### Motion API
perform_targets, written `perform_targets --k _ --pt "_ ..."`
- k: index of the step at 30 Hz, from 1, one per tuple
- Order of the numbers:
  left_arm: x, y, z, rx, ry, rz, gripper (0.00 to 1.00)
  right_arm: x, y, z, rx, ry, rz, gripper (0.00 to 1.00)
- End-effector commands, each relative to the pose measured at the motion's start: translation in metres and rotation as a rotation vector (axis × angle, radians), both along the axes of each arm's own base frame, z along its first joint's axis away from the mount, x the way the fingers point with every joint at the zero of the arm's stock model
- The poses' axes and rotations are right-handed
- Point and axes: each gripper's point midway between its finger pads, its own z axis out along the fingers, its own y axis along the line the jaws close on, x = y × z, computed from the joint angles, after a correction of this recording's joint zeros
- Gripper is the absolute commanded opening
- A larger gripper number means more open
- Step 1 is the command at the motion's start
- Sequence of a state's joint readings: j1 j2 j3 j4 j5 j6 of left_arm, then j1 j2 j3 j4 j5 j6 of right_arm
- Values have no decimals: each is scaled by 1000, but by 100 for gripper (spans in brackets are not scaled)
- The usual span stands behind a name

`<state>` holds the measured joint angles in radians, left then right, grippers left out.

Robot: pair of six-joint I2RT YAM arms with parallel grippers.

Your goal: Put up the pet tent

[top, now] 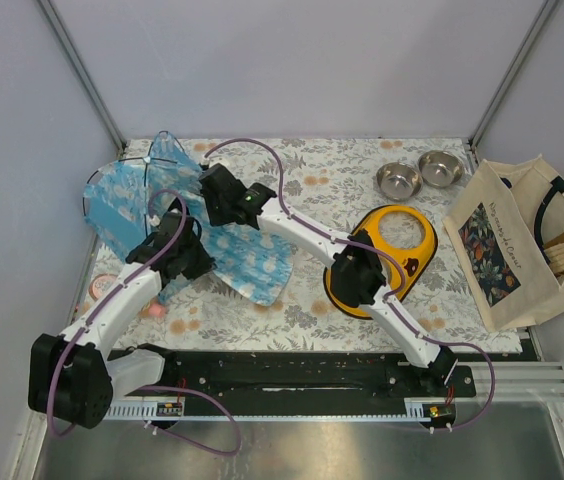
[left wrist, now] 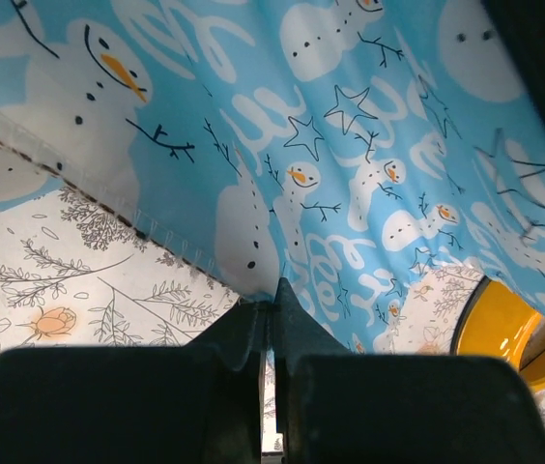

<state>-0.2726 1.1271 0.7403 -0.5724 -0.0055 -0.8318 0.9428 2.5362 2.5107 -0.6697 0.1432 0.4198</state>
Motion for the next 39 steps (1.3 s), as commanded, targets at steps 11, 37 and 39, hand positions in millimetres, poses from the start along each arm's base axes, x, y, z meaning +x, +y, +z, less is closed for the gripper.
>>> perform_targets --k 11,37,39 --pt "69 21 89 -161 -376 244 0 -13 2 -22 -37 7 87 6" --pt "46 50 31 -176 -185 450 0 -16 -30 50 20 -80 0 93" --pt "45 50 28 -171 -176 447 0 -19 -32 64 62 -106 12 93"
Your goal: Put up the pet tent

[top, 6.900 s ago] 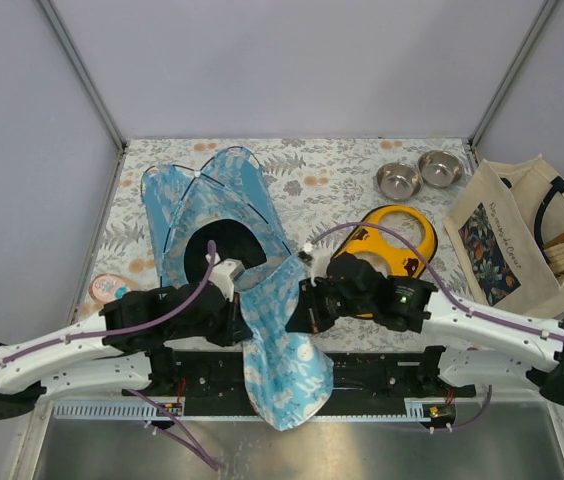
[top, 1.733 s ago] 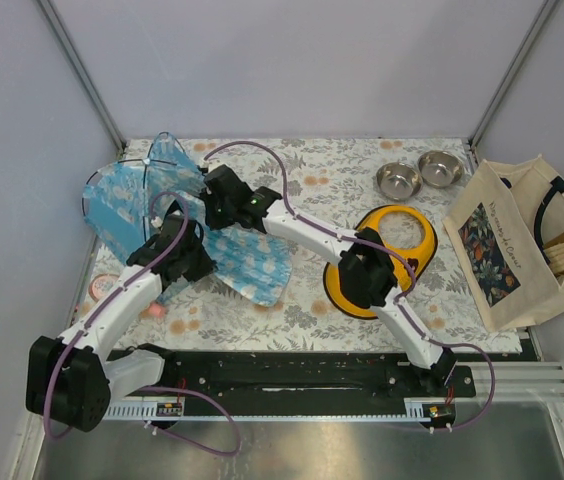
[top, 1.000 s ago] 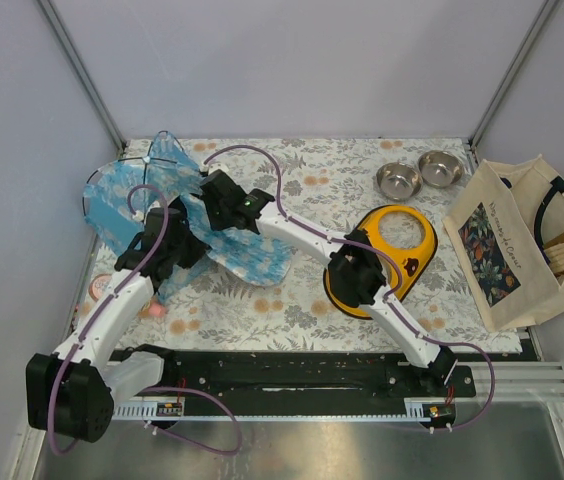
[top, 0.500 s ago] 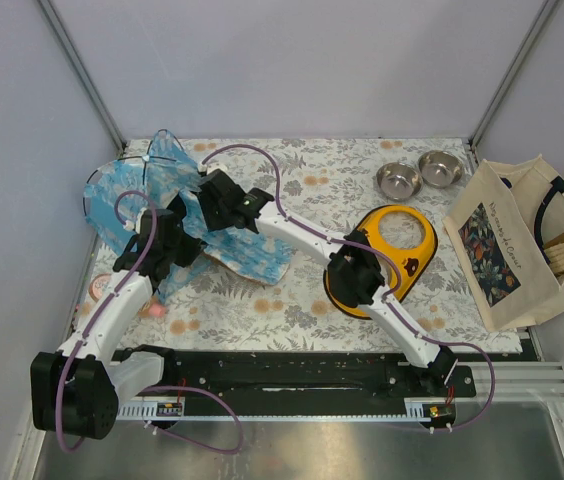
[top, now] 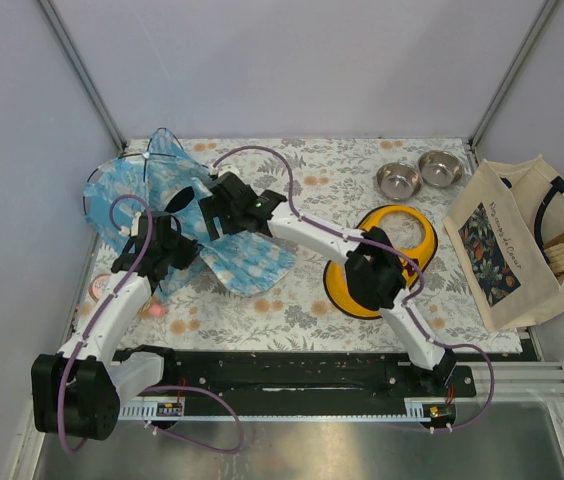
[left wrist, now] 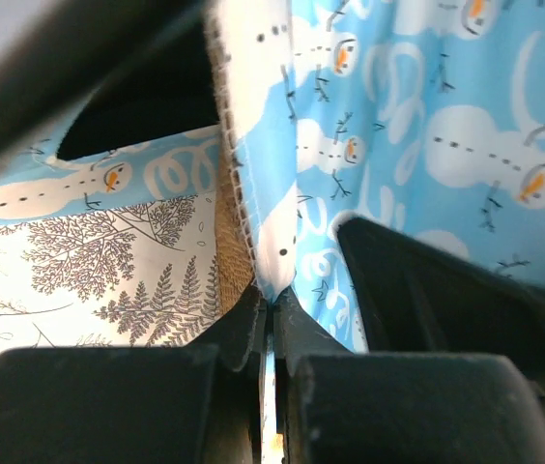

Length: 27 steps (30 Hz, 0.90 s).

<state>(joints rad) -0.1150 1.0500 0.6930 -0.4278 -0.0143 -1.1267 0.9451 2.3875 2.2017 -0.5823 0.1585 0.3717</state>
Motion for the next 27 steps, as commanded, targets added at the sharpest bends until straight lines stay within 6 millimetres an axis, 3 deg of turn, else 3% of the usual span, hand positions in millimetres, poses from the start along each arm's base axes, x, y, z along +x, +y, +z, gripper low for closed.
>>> perform_targets --k 1,7,14,25,27 --pt "6 16 -1 46 -21 62 0 -4 -3 88 168 -123 13 94" --pt "6 17 -4 56 -6 49 0 -19 8 88 233 -146 147 99" --pt "6 17 -7 64 9 38 0 -22 3 92 302 -176 119 99" --pt "8 17 -15 69 35 25 0 -20 -12 132 459 -312 48 100" --pt "7 18 -15 73 40 23 0 -17 -14 131 465 -302 23 87"
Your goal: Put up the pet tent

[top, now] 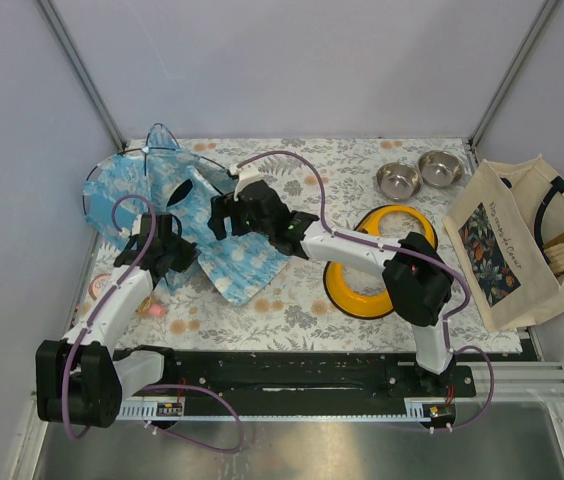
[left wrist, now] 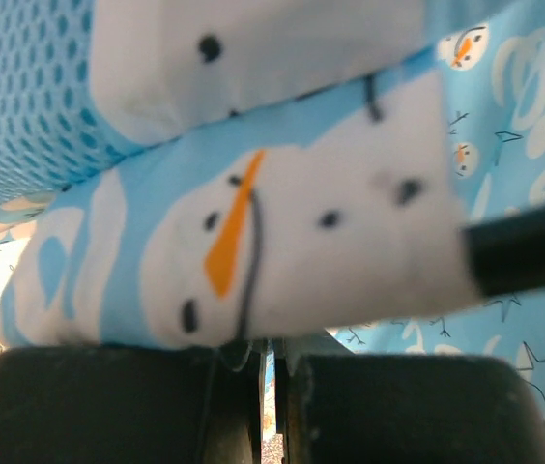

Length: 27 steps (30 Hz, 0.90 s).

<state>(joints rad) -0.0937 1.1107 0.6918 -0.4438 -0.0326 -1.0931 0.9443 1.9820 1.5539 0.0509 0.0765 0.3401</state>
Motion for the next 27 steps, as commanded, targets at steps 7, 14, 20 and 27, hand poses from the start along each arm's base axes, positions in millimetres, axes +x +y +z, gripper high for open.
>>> perform_targets --k 7,14,20,27 --pt "10 6 5 28 -31 -2 0 8 13 39 149 -8 -41 24" --pt "14 5 12 33 -51 -21 0 0 47 -8 102 138 53 0" --pt "22 -6 15 -15 -76 -53 0 12 62 -58 -65 238 29 0" --pt "26 -10 13 -29 -80 -68 0 38 46 -71 -172 244 -156 0"
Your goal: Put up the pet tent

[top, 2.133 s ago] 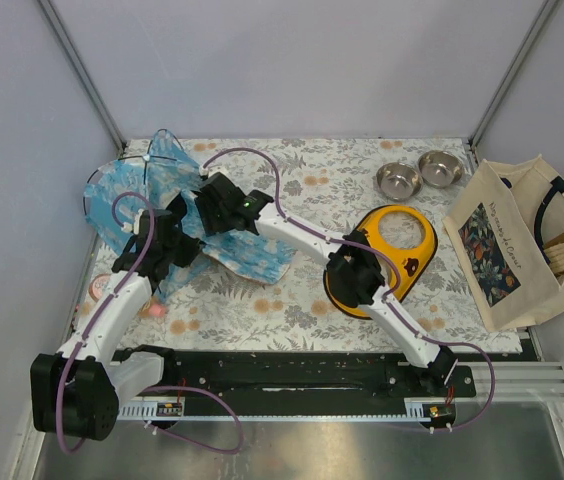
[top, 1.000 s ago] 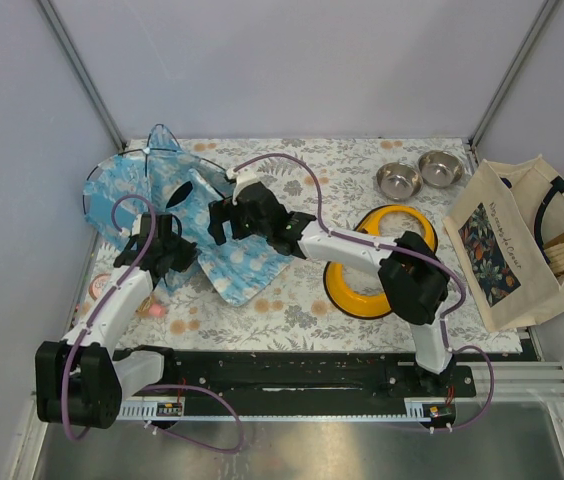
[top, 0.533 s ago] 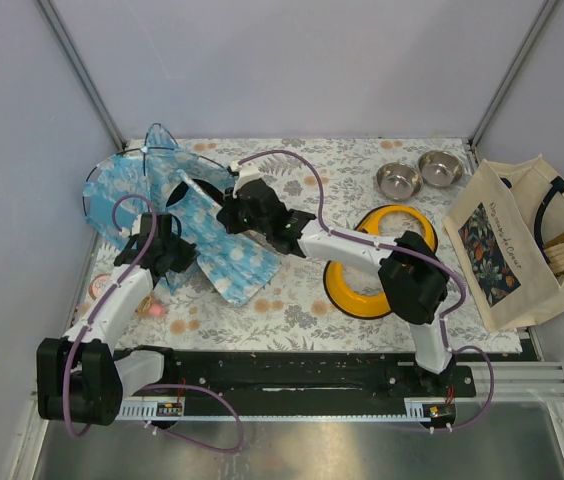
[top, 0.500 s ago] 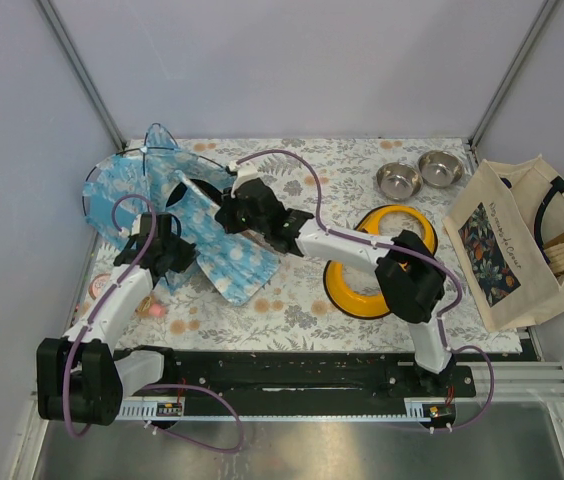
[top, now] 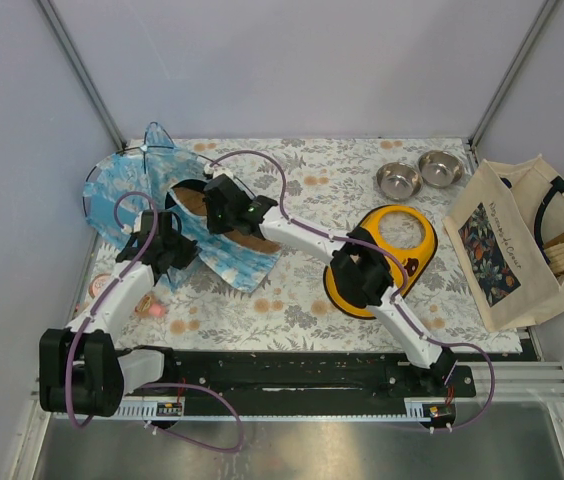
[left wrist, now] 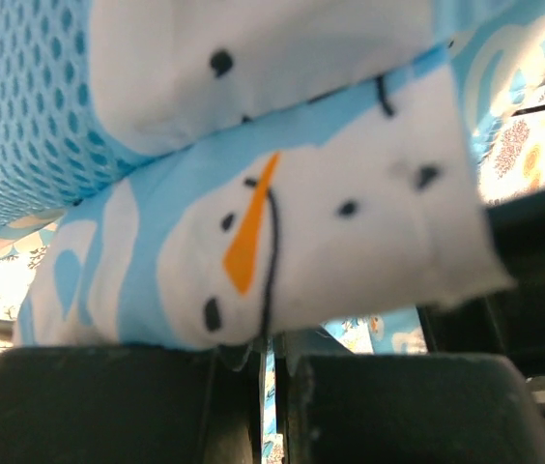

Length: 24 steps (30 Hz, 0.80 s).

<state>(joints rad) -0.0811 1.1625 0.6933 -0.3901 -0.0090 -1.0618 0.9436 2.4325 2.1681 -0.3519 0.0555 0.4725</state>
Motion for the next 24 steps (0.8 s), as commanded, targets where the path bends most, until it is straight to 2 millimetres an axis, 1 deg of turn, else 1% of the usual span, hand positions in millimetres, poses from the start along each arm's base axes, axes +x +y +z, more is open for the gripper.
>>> perform_targets --k 1,3,6,8,11,12,13,15,16,18,19,20,21,22,24 --pt "18 -10 20 -35 -76 -44 0 14 -12 12 -72 -11 -142 1" --pt "19 -11 20 -36 -79 -49 0 21 -17 11 -92 -17 -196 6" --pt "23 -11 23 -35 -96 -54 0 29 -22 17 -84 -31 -257 18" --pt "26 -12 26 -36 -110 -56 1 32 -20 23 -54 -31 -277 22" --pt "32 -13 31 -44 -138 -50 1 39 -15 41 -14 -57 -295 25" --pt "34 -13 33 -44 -152 -53 1 40 -15 47 -3 -66 -299 29" --pt "37 -13 35 -42 -166 -56 1 41 -13 50 6 -72 -294 33" --pt "40 -12 38 -35 -185 -53 2 38 -8 56 26 -84 -248 36" --pt "42 -10 41 -29 -197 -45 4 34 -6 52 22 -80 -219 39" --pt "44 -6 46 -19 -216 -18 8 26 -1 53 36 -81 -154 41" --pt "45 0 47 -1 -229 11 11 20 1 49 36 -72 -113 42" --pt "47 0 51 -4 -254 18 16 15 2 48 35 -67 -75 45" --pt "48 0 53 -12 -269 20 26 10 0 46 23 -58 -49 49" --pt "48 -1 56 -17 -277 20 33 7 -3 44 10 -51 -42 53" --pt "49 -5 62 -31 -290 3 47 3 -8 46 6 -54 -23 57"
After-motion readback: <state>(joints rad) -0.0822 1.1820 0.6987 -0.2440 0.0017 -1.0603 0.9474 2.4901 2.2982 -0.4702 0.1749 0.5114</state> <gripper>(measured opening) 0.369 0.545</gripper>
